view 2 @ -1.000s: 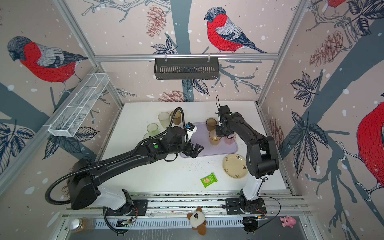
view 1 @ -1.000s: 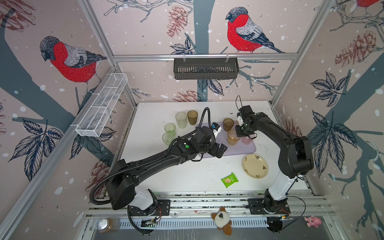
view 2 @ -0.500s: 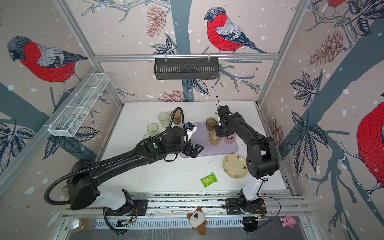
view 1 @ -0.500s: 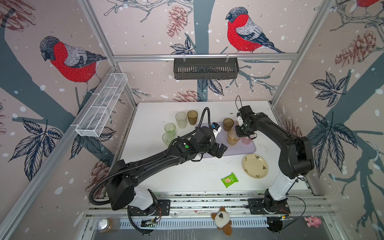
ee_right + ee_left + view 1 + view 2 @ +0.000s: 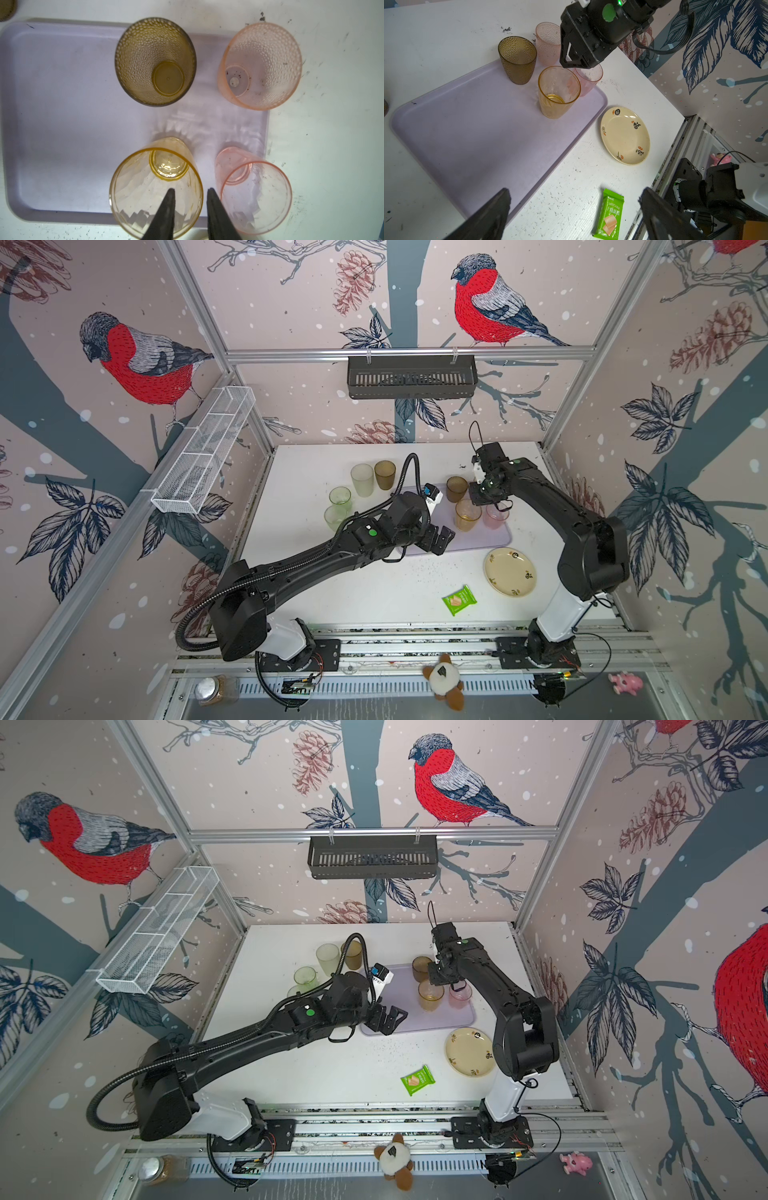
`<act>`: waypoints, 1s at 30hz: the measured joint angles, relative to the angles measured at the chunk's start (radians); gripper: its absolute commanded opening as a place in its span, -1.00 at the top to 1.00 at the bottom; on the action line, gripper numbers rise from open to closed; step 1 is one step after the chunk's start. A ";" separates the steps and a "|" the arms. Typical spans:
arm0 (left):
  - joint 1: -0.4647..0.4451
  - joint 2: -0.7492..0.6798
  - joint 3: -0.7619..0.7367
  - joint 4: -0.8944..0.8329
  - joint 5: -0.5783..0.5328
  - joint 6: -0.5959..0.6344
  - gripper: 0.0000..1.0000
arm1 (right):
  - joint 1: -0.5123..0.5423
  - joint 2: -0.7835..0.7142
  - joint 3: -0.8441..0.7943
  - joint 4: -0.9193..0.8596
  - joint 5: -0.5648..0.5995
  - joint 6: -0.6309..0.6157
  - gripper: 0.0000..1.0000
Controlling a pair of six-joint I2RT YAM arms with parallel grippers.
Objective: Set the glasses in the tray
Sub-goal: 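Open the right gripper and raise it off the yellow cup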
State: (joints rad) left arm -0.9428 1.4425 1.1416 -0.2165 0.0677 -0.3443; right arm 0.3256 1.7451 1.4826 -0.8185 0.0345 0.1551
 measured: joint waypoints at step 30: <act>0.211 -0.103 0.138 -0.195 0.008 -0.161 -0.95 | 0.179 -0.202 -0.047 0.121 -0.026 0.007 -0.41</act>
State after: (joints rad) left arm -0.7322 1.3396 1.2800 -0.4114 0.0753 -0.5049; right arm 0.5041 1.5429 1.4357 -0.6971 0.0082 0.1623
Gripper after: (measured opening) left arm 0.976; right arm 0.688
